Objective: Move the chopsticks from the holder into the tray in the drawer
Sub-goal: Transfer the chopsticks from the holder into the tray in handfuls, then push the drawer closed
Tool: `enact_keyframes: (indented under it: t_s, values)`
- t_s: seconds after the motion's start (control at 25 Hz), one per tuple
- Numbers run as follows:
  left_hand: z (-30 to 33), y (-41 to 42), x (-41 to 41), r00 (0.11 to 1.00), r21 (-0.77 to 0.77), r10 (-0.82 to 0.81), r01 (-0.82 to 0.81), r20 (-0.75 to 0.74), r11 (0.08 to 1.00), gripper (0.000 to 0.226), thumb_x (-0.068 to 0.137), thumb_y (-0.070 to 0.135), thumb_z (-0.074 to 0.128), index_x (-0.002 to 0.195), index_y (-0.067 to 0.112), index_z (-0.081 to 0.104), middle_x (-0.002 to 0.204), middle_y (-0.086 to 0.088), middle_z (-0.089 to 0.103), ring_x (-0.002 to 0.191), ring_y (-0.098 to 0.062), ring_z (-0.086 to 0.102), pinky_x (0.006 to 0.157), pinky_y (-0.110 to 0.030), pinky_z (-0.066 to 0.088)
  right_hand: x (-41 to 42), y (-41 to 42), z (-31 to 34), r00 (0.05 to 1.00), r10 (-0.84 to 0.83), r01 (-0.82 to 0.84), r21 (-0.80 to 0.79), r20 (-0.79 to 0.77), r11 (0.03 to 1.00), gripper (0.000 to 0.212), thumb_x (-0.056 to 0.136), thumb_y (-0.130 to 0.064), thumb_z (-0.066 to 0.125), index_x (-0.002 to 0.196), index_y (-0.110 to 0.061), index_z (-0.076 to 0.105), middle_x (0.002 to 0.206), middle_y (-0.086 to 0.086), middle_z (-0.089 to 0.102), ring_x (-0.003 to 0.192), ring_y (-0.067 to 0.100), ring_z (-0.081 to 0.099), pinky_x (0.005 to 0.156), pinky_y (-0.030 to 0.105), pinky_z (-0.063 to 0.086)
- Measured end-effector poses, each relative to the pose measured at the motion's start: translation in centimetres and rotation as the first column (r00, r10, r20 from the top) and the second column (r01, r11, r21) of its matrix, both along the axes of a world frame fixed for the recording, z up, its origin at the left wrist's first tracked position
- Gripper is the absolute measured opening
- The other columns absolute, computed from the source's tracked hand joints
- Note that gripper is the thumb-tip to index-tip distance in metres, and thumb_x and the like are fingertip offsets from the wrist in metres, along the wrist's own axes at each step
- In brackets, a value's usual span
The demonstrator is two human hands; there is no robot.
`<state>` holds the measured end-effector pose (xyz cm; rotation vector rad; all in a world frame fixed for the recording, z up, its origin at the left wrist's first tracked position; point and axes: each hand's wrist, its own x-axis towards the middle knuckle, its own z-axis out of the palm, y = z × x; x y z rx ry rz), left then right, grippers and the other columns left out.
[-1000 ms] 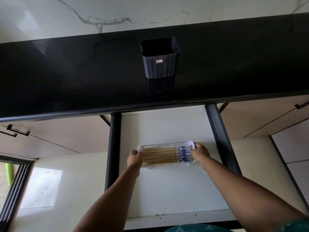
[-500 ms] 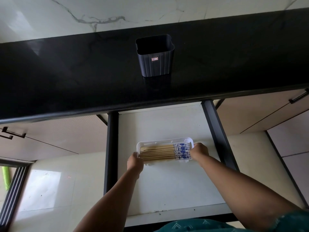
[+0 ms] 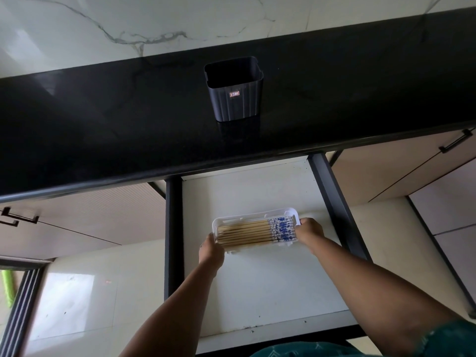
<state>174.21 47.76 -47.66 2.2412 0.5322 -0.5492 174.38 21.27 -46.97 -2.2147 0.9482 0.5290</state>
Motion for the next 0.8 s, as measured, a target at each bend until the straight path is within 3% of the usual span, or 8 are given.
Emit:
enact_keyframes:
  t_s: [0.16, 0.28, 0.4, 0.6, 0.68, 0.8]
  values:
    - [0.4, 0.0, -0.5, 0.999, 0.047, -0.044, 0.043, 0.018, 0.998, 0.033, 0.088, 0.014, 0.043, 0.12, 0.011, 0.051, 0.11, -0.015, 0.062, 0.097, -0.032, 0.056, 0.079, -0.035, 0.046, -0.6, 0.1, 0.7, 1.0, 0.018, -0.019, 0.026, 0.02, 0.999, 0.027, 0.091, -0.027, 0.052, 0.109, -0.012, 0.065, 0.11, 0.012, 0.07, 0.1, 0.032, 0.063, 0.071, 0.025, 0.042]
    - [0.8, 0.1, -1.2, 0.995, 0.082, -0.083, 0.078, 0.06, 0.994, 0.044, 0.087, 0.019, 0.052, 0.129, 0.007, 0.045, 0.13, -0.018, 0.054, 0.12, -0.035, 0.049, 0.099, -0.04, 0.039, -1.6, 0.6, 1.0, 0.999, -0.008, 0.007, 0.014, 0.045, 1.0, 0.034, 0.092, -0.032, 0.052, 0.121, -0.015, 0.058, 0.118, 0.012, 0.066, 0.106, 0.033, 0.061, 0.074, 0.027, 0.043]
    - [1.3, 0.5, -2.6, 0.99, 0.119, -0.106, 0.094, 0.097, 0.988, 0.067, 0.088, 0.022, 0.056, 0.146, 0.007, 0.026, 0.147, -0.018, 0.034, 0.138, -0.034, 0.028, 0.113, -0.042, 0.026, -2.9, 1.4, 1.2, 0.99, -0.07, 0.07, 0.002, 0.124, 0.998, 0.051, 0.091, -0.027, 0.057, 0.139, -0.016, 0.043, 0.134, 0.014, 0.055, 0.118, 0.034, 0.056, 0.09, 0.033, 0.047]
    - [2.8, 1.0, -6.6, 0.966, 0.158, -0.121, 0.086, 0.228, 0.984, 0.083, 0.087, 0.022, 0.06, 0.151, 0.012, 0.008, 0.151, -0.015, 0.023, 0.139, -0.034, 0.019, 0.112, -0.046, 0.028, -6.6, 3.0, 1.9, 0.973, 0.019, -0.005, -0.06, 0.229, 0.998, 0.055, 0.089, -0.022, 0.059, 0.141, -0.016, 0.04, 0.134, 0.016, 0.049, 0.119, 0.036, 0.054, 0.094, 0.041, 0.05]
    - [3.6, 0.4, -8.5, 0.946, 0.175, -0.151, 0.103, 0.287, 0.979, 0.078, 0.087, 0.022, 0.061, 0.149, 0.011, 0.015, 0.149, -0.013, 0.027, 0.137, -0.033, 0.024, 0.11, -0.043, 0.031, -8.8, 3.7, 2.4, 0.968, 0.132, -0.109, -0.115, 0.215, 0.987, 0.056, 0.091, -0.026, 0.057, 0.142, -0.017, 0.036, 0.135, 0.016, 0.046, 0.122, 0.035, 0.051, 0.098, 0.043, 0.047]
    - [5.6, -1.0, -12.9, 0.848, 0.171, -0.16, 0.084, 0.505, 0.982, 0.051, 0.087, 0.018, 0.059, 0.135, 0.013, 0.044, 0.136, -0.007, 0.048, 0.125, -0.026, 0.041, 0.103, -0.035, 0.038, -13.4, 4.8, 3.9, 0.905, 0.361, -0.304, -0.25, 0.226, 0.919, 0.052, 0.094, -0.033, 0.051, 0.141, -0.017, 0.036, 0.138, 0.013, 0.042, 0.125, 0.033, 0.044, 0.098, 0.043, 0.045]
